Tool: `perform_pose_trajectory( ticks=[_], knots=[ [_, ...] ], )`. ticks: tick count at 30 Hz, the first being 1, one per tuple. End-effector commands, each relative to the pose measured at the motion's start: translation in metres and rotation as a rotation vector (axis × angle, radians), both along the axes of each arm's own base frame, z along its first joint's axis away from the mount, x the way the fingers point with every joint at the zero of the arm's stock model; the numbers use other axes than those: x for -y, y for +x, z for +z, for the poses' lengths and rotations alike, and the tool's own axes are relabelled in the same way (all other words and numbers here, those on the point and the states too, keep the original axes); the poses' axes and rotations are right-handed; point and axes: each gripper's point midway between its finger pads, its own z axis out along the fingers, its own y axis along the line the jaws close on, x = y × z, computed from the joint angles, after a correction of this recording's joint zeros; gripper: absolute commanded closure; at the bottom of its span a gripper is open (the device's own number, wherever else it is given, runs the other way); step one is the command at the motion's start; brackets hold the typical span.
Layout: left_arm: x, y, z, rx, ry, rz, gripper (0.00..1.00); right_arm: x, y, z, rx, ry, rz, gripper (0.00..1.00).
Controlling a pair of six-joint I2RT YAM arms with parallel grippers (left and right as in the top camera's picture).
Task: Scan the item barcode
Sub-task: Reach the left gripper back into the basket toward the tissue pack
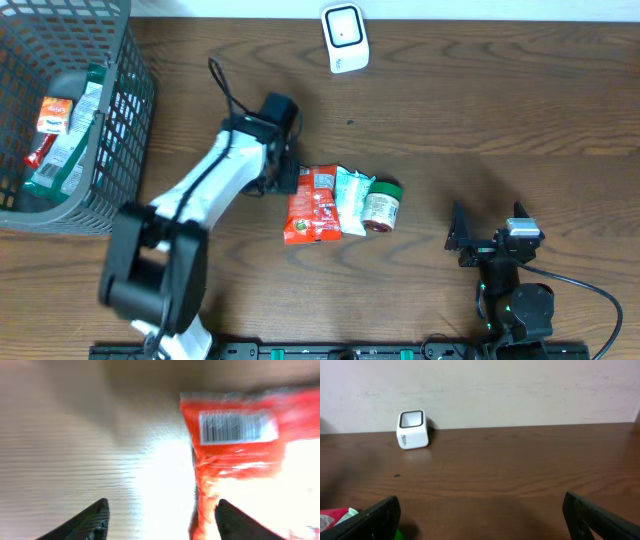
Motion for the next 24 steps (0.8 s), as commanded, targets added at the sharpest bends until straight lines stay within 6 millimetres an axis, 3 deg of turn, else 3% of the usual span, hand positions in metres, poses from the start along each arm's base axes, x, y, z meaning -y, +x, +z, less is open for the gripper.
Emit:
perform_pose_trajectory(
  ticks=[1, 5, 8, 11, 14, 17, 20, 24],
  knots=[
    [-0.018, 0.031, 0.071, 0.200, 0.031, 0.044, 0.27, 0.005, 0.000, 0.000, 0.001, -0.005, -0.023, 0.01],
    [-0.037, 0.049, 0.143, 0.306, 0.018, 0.069, 0.21, 0.005, 0.000, 0.000, 0.001, -0.005, -0.023, 0.01],
    [-0.064, 0.063, 0.204, 0.407, 0.030, 0.113, 0.20, 0.005, 0.000, 0.000, 0.000, -0.005, -0.023, 0.01],
    [-0.110, 0.075, 0.264, 0.551, 0.063, 0.231, 0.18, 0.005, 0.000, 0.000, 0.001, -0.005, -0.023, 0.01],
    [-0.157, 0.083, 0.304, 0.668, 0.076, 0.351, 0.13, 0.005, 0.000, 0.000, 0.000, -0.005, -0.023, 0.01],
    [-0.201, 0.085, 0.316, 0.720, 0.104, 0.456, 0.08, 0.005, 0.000, 0.000, 0.001, -0.005, -0.024, 0.01],
    [-0.240, 0.080, 0.309, 0.702, 0.135, 0.544, 0.08, 0.005, 0.000, 0.000, 0.001, -0.005, -0.024, 0.01],
    [-0.271, 0.079, 0.297, 0.675, 0.096, 0.607, 0.04, 0.005, 0.000, 0.000, 0.001, -0.005, -0.023, 0.01]
  ],
)
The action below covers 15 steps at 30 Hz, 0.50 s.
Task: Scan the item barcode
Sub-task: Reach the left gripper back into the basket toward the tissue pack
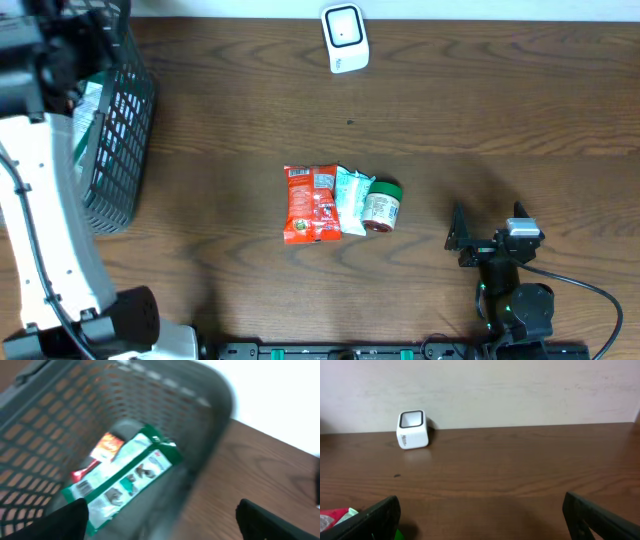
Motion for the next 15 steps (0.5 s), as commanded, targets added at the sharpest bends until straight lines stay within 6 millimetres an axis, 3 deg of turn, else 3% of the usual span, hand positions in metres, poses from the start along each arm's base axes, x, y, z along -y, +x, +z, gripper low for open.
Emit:
perform_pose_trajectory(
  ticks=[1, 8, 15],
  knots=[
    [-0.022, 0.003, -0.013, -0.004, -0.075, 0.008, 0.04, 0.005, 0.000, 0.000, 0.001, -0.005, -0.023, 0.01],
    [-0.058, 0.007, -0.034, 0.033, -0.259, -0.001, 0.03, 0.005, 0.000, 0.000, 0.001, -0.005, -0.023, 0.01],
    [-0.091, 0.008, -0.080, -0.054, -0.317, 0.073, 0.02, 0.005, 0.000, 0.000, 0.001, -0.005, -0.023, 0.01]
  ],
)
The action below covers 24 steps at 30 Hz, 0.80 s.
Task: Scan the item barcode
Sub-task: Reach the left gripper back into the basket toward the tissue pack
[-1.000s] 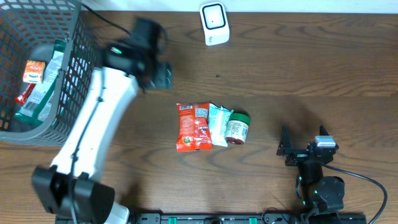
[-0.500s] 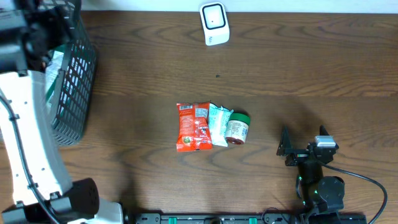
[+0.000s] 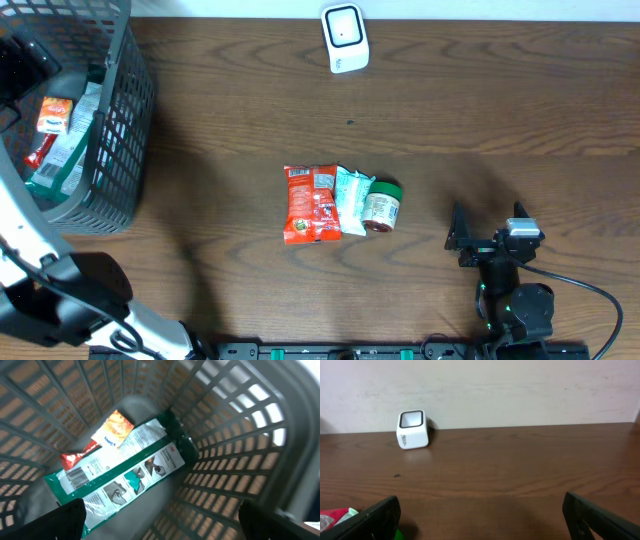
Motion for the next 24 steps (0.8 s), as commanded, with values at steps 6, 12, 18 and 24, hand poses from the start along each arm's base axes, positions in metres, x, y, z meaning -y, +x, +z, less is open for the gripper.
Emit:
perform_pose_trajectory(
  ticks=[6, 12, 18, 24],
  knots=[
    [-0.017, 0.009, -0.047, -0.104, -0.014, -0.001, 0.02, 0.005, 0.000, 0.000, 0.001, -0.005, -0.023, 0.01],
    [-0.020, 0.015, -0.076, -0.169, -0.015, -0.053, 0.02, 0.005, 0.000, 0.000, 0.001, -0.005, -0.023, 0.01],
    [-0.033, 0.013, -0.102, -0.246, 0.002, -0.021, 0.02, 0.005, 0.000, 0.000, 0.001, -0.005, -0.023, 0.01],
    [-0.045, 0.015, -0.127, -0.310, 0.029, -0.008, 0.03, 0.005, 0.000, 0.000, 0.001, -0.005, -0.023, 0.01]
  ],
)
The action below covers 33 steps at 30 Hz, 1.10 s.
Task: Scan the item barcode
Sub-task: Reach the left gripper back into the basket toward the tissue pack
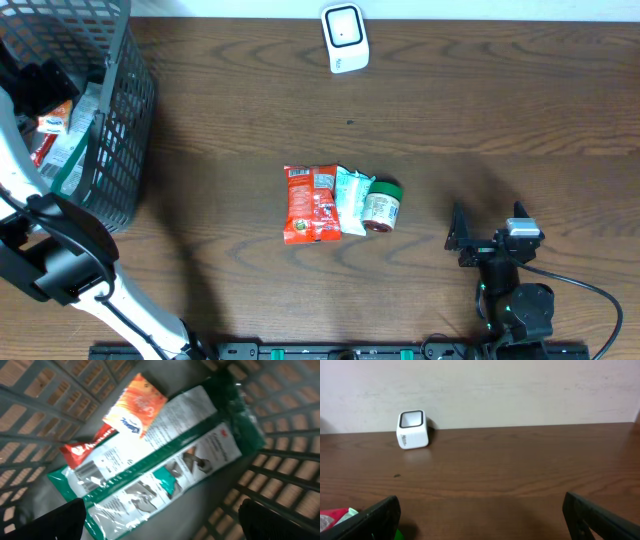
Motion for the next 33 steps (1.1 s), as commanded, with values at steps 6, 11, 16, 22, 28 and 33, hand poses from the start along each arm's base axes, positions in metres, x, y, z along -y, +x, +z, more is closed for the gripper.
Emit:
perform_pose_trajectory(
  ticks=[6, 11, 16, 22, 28, 33],
  knots=[
    [-0.018, 0.011, -0.030, -0.045, 0.067, -0.069, 0.13, 0.005, 0.000, 0.000, 0.001, -0.005, -0.023, 0.01],
    [-0.033, 0.018, -0.051, -0.082, 0.125, -0.087, 0.22, 0.005, 0.000, 0.000, 0.001, -0.005, -0.023, 0.01],
    [-0.043, 0.026, -0.064, -0.082, 0.154, -0.082, 0.22, 0.005, 0.000, 0.000, 0.001, -0.005, -0.023, 0.01],
    [-0.048, 0.034, -0.091, -0.096, 0.145, -0.083, 0.22, 0.005, 0.000, 0.000, 0.001, -0.005, -0.023, 0.01],
    [-0.052, 0.039, -0.113, -0.108, 0.138, -0.086, 0.21, 0.005, 0.000, 0.000, 0.001, -0.005, -0.023, 0.01],
    [-0.055, 0.042, -0.120, -0.107, 0.145, -0.096, 0.21, 0.005, 0.000, 0.000, 0.000, -0.005, -0.023, 0.01]
  ],
)
